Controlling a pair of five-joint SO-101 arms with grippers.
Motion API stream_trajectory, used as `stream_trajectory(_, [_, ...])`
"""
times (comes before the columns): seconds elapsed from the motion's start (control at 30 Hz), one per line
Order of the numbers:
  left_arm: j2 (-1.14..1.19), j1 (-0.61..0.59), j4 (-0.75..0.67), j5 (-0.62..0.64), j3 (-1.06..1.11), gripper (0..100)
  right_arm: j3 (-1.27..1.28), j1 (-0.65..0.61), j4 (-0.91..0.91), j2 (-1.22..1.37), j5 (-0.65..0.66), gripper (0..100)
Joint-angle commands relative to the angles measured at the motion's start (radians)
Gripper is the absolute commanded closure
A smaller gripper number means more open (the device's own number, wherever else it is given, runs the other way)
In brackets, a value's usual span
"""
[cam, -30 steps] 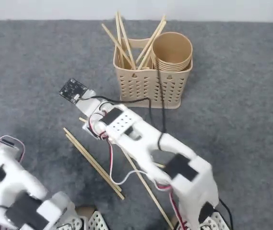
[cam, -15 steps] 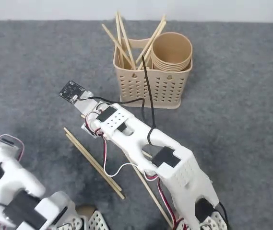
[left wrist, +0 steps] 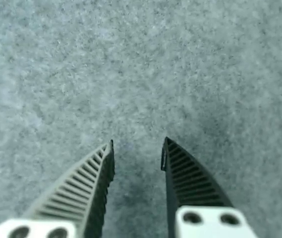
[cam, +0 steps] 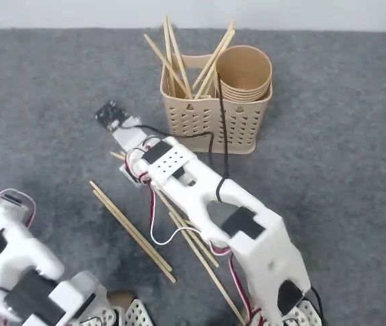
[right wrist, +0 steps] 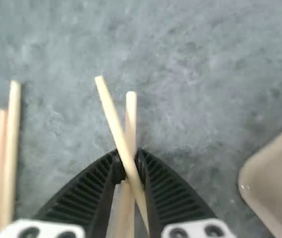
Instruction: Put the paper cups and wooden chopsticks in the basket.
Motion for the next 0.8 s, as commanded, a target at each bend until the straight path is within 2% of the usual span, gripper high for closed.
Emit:
stream_trajectory(0.0, [-0.003,0.012,0.006,0.009,-0.028,85,-0.035,0.016,0.053,-0.162,-0.087,99.1])
stream_trajectory(0.27, [-0.003,0.012,0.006,0.009,-0.028,85,-0.002,0.019,0.124,-0.312,-0.166,99.1])
stream_trajectory(0.47, [-0.003,0.012,0.008,0.009,-0.028,85,0.123,0.019,-0.062,-0.410,-0.164,99.1])
stream_trajectory(0.77, [-0.003,0.012,0.008,0.009,-0.028,85,0.324,0.093,-0.321,-0.791,-0.158,99.1])
